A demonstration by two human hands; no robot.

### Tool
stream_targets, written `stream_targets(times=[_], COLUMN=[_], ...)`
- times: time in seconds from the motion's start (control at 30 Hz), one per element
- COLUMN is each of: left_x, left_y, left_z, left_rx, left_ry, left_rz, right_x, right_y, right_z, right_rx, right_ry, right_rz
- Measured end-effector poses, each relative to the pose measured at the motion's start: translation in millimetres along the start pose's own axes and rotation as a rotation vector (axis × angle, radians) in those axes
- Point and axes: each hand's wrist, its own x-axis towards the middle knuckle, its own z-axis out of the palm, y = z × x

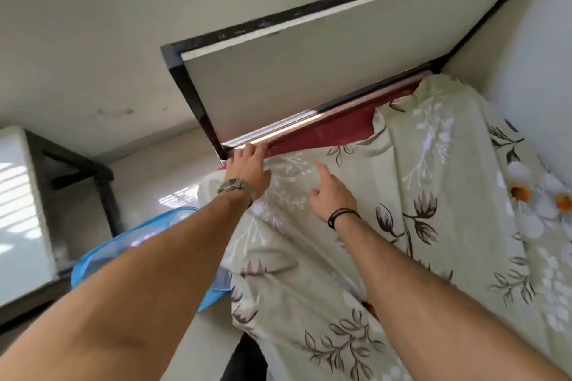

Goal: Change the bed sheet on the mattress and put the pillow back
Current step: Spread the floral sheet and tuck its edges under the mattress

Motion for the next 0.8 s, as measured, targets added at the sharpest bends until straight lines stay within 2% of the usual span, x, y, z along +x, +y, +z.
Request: stream_targets(times=[0.13, 0.23, 0.3, 0.37, 0.47, 0.57, 0.63, 0.73, 0.8], left_x=[40.2, 43.6, 44.5, 46.8, 47.4, 46.3, 47.2, 58.3, 62.0], left_y=[-14.3, -36.0, -53.0, -68.6, -88.6, -125.2, -151.2, -167.7, -162.1], left_z=[11.8, 12.9, 7.2, 1.5, 0.4, 10.1, 14.0, 13.4, 6.5], left_rx=[0.112, 0.033, -0.138, -0.326, -0.442, -0.495, -0.483, -0.423, -0.240], left_ry=[-0.091, -0.010, 0.065, 0.149, 0.157, 0.009, 0.025, 0.072, 0.042], left_rz=[0.056, 0.089, -0.019, -0.174, -0.284, -0.355, -0.407, -0.498, -0.564], right_x=[69.7, 105.5, 121.2, 133.7, 145.5, 158.0, 160.4, 158.1, 159.1], right_y=[-14.1, -21.4, -41.4, -75.2, -115.5, -113.3, -107.9, -108.3, -106.6], right_z=[2.6, -0.1, -3.8, -3.2, 13.5, 34.2, 38.4, 37.6, 37.2], right_rx=[-0.094, -0.181, -0.186, -0.134, 0.036, -0.086, -0.130, -0.050, 0.042], right_ry=[0.042, 0.009, 0.029, 0.107, 0.146, 0.032, -0.087, -0.240, -0.320], right_rz=[0.072, 0.084, 0.029, -0.104, -0.231, -0.236, -0.250, -0.341, -0.331])
